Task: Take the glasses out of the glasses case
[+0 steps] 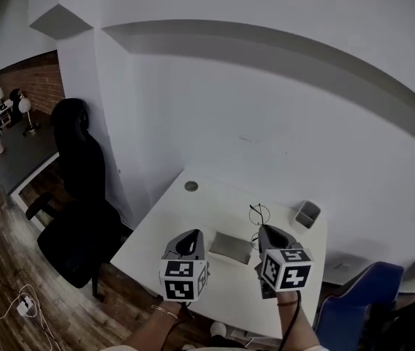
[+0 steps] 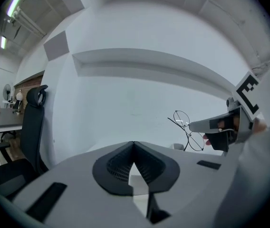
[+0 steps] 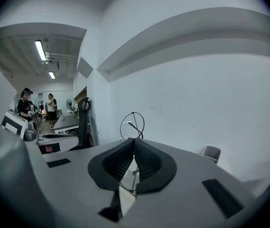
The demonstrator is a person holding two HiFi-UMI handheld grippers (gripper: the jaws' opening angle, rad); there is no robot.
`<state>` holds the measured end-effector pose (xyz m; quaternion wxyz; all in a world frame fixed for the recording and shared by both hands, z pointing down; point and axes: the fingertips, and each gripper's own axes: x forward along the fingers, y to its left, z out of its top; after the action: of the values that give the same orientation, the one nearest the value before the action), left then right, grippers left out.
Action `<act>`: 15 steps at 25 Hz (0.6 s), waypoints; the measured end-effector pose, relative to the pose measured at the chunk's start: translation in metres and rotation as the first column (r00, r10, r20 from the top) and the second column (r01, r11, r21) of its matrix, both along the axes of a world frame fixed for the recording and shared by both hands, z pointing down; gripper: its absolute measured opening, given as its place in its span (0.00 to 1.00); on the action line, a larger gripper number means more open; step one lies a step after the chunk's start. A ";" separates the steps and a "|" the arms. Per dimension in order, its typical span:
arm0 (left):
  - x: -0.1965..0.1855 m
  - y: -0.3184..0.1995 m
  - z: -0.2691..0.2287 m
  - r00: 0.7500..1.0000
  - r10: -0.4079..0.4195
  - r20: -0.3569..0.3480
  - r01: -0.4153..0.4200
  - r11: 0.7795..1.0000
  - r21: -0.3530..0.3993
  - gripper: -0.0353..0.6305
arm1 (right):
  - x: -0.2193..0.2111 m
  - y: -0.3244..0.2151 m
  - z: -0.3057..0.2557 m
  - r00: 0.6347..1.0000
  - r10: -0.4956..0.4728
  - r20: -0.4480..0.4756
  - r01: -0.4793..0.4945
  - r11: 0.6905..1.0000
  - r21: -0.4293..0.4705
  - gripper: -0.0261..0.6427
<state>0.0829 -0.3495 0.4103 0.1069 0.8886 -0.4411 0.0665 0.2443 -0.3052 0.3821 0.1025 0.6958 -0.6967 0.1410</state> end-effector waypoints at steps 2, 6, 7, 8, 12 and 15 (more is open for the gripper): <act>0.007 0.005 -0.009 1.000 0.028 -0.006 -0.028 0.999 0.018 0.06 | 0.009 0.010 -0.008 0.999 0.049 0.021 -0.050 0.998 0.030 0.09; 0.023 0.014 -0.015 0.997 0.075 -0.017 -0.075 0.997 0.028 0.06 | 0.028 0.029 -0.015 0.991 0.125 0.051 -0.128 0.990 0.063 0.09; 0.027 0.016 -0.015 0.996 0.084 -0.017 -0.084 0.996 0.027 0.06 | 0.032 0.033 -0.016 0.989 0.140 0.054 -0.143 0.987 0.066 0.09; 0.031 0.017 -0.014 0.996 0.093 -0.017 -0.092 0.995 0.025 0.06 | 0.036 0.037 -0.017 0.987 0.153 0.056 -0.157 0.985 0.067 0.09; 0.046 0.021 -0.011 0.993 0.115 -0.015 -0.115 0.993 0.017 0.06 | 0.050 0.049 -0.016 0.980 0.189 0.068 -0.193 0.979 0.065 0.09; 0.052 0.021 -0.009 0.993 0.115 -0.019 -0.115 0.993 0.010 0.06 | 0.057 0.054 -0.015 0.976 0.201 0.080 -0.207 0.976 0.065 0.09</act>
<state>0.1349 -0.3290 0.4018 0.1033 0.9136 -0.3884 0.0617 0.3012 -0.2510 0.3672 0.0366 0.7613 -0.6296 0.1504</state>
